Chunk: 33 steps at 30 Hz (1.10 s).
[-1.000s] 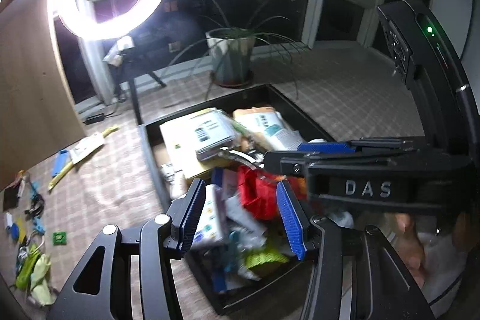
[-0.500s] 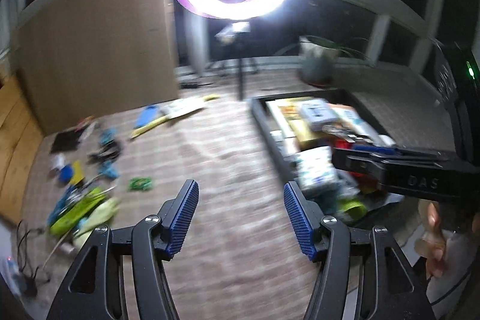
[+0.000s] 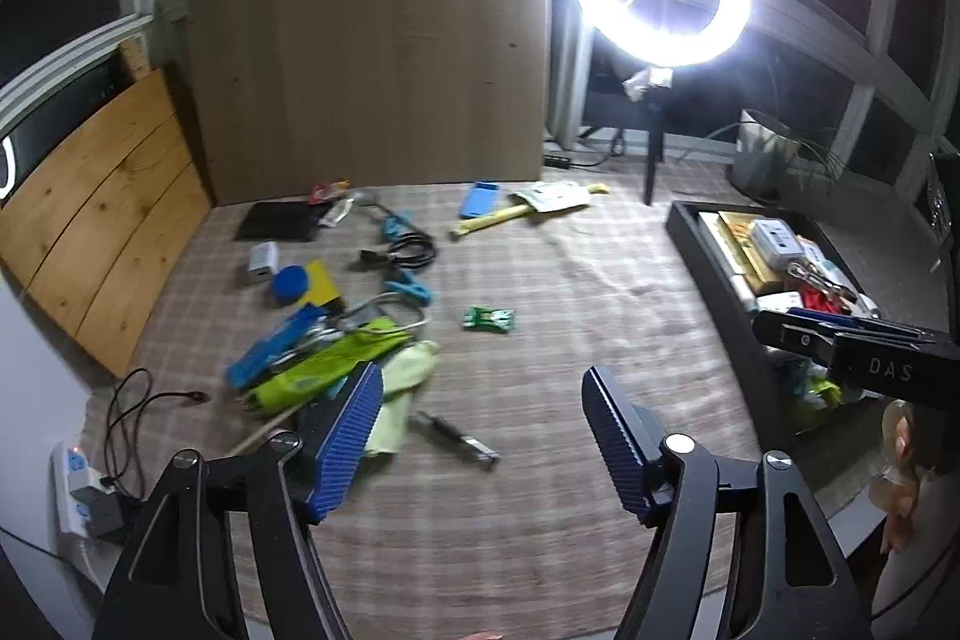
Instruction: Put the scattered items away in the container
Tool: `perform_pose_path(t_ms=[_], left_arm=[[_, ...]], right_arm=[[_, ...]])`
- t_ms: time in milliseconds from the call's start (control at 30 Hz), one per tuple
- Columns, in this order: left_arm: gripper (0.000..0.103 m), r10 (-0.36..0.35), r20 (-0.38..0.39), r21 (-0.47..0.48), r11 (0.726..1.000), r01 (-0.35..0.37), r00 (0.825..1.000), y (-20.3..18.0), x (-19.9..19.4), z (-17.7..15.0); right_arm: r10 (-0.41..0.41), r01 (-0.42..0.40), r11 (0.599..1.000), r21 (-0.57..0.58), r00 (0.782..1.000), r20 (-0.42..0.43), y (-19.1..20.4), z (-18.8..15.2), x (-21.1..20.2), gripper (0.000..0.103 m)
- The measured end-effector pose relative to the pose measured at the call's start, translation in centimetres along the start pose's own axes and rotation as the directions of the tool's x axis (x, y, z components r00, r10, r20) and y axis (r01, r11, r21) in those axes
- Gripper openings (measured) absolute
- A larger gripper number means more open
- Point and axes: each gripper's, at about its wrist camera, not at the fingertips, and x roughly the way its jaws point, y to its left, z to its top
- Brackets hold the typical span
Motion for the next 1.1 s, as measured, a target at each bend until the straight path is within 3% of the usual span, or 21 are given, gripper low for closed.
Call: perform_pose_path(t_ms=[133, 233, 433, 567, 1100], left_arm=[[0.084, 0.007, -0.001, -0.019, 1.0, -0.007, 1.0, 2.5, -0.1, -0.3], [0.084, 0.014, -0.013, -0.025, 1.0, -0.014, 1.0, 3.8, 0.0, -0.7], [0.089, 0.004, -0.038, -0.015, 1.0, -0.005, 0.999, 5.7, 0.2, -1.6], [0.089, -0.005, -0.044, -0.009, 1.0, 0.004, 0.999, 6.6, 0.2, -2.0], [0.094, -0.011, -0.053, -0.023, 1.0, 0.009, 0.999, 8.6, -0.6, -3.1]], right_arm=[[-0.024, 0.024, 1.0, -0.016, 1.0, 0.004, 2.1, -0.3, 0.5, 0.042], [-0.042, 0.042, 0.999, -0.017, 0.999, 0.025, 3.1, -0.5, 0.5, 0.056], [-0.097, 0.098, 0.995, -0.015, 0.993, 0.065, 4.7, -1.1, 0.5, 0.057], [-0.107, 0.107, 0.994, 0.006, 0.991, 0.078, 5.5, -1.8, 0.8, 0.07], [-0.132, 0.133, 0.991, -0.006, 0.988, 0.076, 8.6, -3.7, 0.6, 0.074]])
